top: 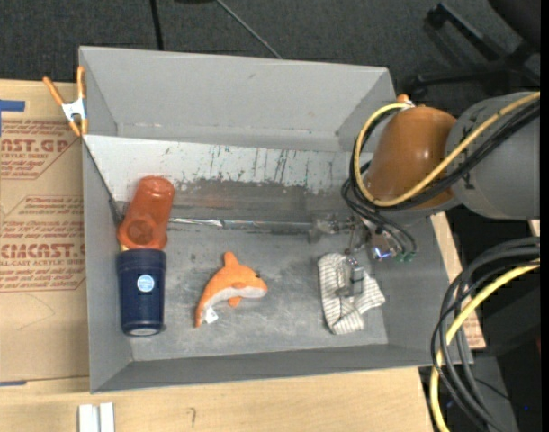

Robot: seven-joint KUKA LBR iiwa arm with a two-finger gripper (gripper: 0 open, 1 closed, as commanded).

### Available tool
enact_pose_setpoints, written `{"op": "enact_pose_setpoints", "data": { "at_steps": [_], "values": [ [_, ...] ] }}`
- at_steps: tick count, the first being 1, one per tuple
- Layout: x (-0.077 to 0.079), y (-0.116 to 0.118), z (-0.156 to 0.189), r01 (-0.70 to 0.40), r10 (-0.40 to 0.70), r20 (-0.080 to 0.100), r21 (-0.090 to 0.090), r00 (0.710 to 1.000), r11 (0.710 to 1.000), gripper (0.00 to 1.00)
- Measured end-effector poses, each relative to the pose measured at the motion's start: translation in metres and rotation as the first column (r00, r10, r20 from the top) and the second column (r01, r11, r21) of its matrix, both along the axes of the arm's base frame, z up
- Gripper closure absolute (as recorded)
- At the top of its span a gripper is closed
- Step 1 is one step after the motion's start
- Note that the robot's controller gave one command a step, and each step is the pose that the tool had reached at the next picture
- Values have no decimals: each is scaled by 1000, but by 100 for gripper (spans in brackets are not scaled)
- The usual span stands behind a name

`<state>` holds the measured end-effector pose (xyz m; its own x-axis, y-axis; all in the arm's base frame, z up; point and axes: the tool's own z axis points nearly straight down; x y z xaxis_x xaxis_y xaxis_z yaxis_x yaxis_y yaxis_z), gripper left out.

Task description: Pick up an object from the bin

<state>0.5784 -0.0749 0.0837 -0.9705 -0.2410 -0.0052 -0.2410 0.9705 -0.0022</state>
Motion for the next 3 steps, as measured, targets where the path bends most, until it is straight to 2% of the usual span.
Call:
{"op": "enact_pose_setpoints", "data": {
  "at_steps": [1,3],
  "values": [
    [-49,-70,-14,-354,354,-4,2,935,935,100],
    [-49,-69,-11,-354,354,-5,3,935,935,100]
  ]
}}
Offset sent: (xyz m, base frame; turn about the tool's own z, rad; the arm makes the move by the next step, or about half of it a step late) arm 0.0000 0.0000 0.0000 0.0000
